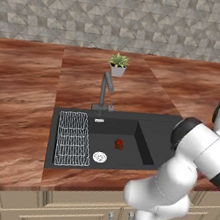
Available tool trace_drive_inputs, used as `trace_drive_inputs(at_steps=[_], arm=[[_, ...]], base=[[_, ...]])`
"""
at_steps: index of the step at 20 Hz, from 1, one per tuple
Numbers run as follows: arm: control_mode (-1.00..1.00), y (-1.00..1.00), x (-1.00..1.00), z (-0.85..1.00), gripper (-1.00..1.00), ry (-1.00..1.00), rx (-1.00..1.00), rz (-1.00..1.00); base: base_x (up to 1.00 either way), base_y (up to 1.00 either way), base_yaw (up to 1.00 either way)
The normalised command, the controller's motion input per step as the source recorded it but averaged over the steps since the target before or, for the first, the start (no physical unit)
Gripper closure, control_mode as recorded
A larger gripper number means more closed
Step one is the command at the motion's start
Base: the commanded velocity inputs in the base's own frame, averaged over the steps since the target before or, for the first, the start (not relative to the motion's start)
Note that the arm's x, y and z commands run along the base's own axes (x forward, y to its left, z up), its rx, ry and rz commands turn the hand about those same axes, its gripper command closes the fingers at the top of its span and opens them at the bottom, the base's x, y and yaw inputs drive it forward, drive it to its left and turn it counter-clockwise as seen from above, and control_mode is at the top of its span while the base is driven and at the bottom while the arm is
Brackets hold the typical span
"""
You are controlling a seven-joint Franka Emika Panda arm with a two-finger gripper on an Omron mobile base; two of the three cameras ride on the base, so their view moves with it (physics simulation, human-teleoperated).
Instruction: Dump the bell pepper from the pot into the sink. Then turn on the water and wash the bell pepper. Then turn off the water and put the bell pepper back in the pot.
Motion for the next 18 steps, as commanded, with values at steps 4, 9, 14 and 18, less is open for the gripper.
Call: trace_drive_inputs(at_steps=[4,9,14,18], arm=[[-1.0,0.5,0.0,0.15,-1.0,0.0,0.19,-0.18],[-1.0,0.41,0.0,0.24,-1.0,-0.01,0.24,-0.17],[-1.0,0.52,0.0,0.29,-1.0,0.0,0.21,-0.17],[-1.0,0.6,0.0,0.31,-1.0,0.0,0.15,-0.16]], base=[[0.0,0.0,0.0],[0.0,0.0,0.0],[0.0,0.0,0.0],[0.0,0.0,0.0]])
